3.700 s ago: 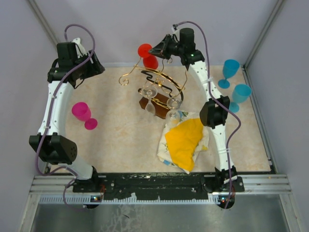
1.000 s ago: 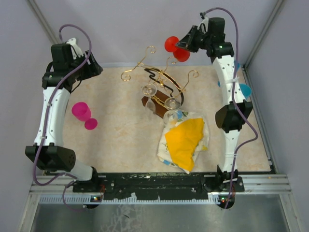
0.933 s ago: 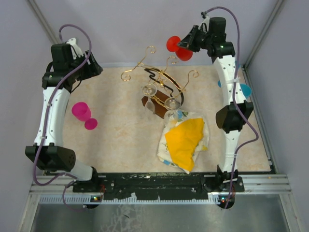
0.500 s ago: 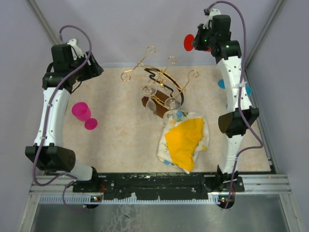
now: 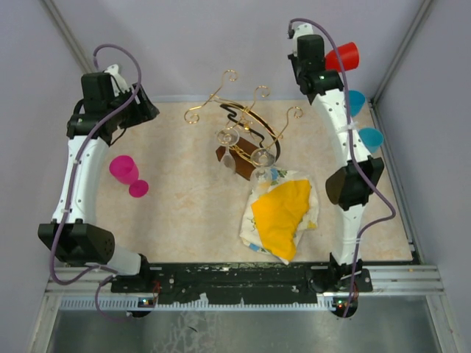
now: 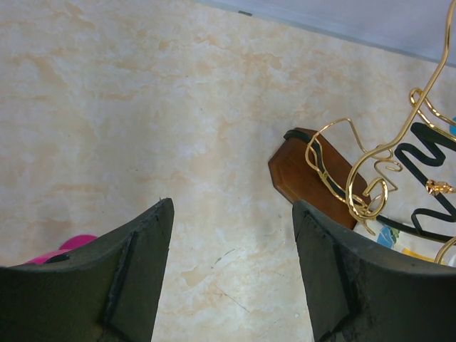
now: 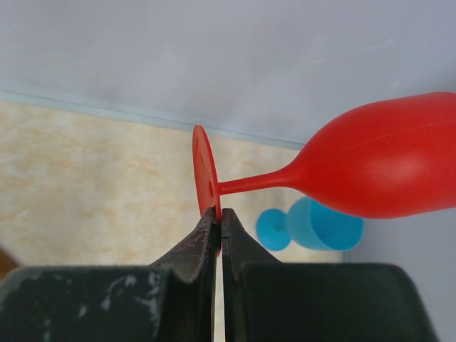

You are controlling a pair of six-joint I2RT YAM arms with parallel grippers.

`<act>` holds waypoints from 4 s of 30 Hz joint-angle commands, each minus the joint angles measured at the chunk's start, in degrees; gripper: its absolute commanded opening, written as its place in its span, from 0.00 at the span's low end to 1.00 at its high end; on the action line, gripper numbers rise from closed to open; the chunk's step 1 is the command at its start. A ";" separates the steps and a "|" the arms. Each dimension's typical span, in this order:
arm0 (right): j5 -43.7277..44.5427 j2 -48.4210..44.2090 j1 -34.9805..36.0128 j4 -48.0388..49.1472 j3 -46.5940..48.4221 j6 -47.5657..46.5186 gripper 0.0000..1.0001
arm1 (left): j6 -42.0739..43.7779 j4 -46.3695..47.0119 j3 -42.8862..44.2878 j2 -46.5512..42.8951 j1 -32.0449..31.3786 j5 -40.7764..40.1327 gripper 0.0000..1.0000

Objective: Take the wine glass off the wine glass rack

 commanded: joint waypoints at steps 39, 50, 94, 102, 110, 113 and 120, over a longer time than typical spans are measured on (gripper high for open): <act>10.32 16.28 -7.55 31.18 -10.85 -20.86 0.00 | -1.23 2.43 -5.94 -0.55 0.06 5.45 0.72; 8.92 20.71 -8.21 32.59 -9.76 -20.90 0.00 | -0.80 3.22 -6.82 0.48 0.02 5.94 0.71; 10.42 28.21 -7.73 40.85 -13.92 -28.91 0.00 | -1.96 5.55 -8.65 2.09 -0.03 8.81 0.70; 12.26 29.18 -6.25 43.08 -15.57 -32.05 0.00 | -2.29 6.76 -10.35 1.75 -0.03 9.65 0.70; 13.57 30.00 -4.62 45.08 -18.27 -35.39 0.00 | -2.35 7.38 -11.25 1.51 0.01 10.33 0.70; 14.21 30.56 -4.01 45.56 -19.04 -36.43 0.00 | -2.48 7.75 -11.45 1.38 -0.03 10.88 0.70; 16.22 30.91 -2.89 47.15 -21.58 -39.54 0.00 | -2.78 8.55 -11.94 1.23 -0.03 11.37 0.70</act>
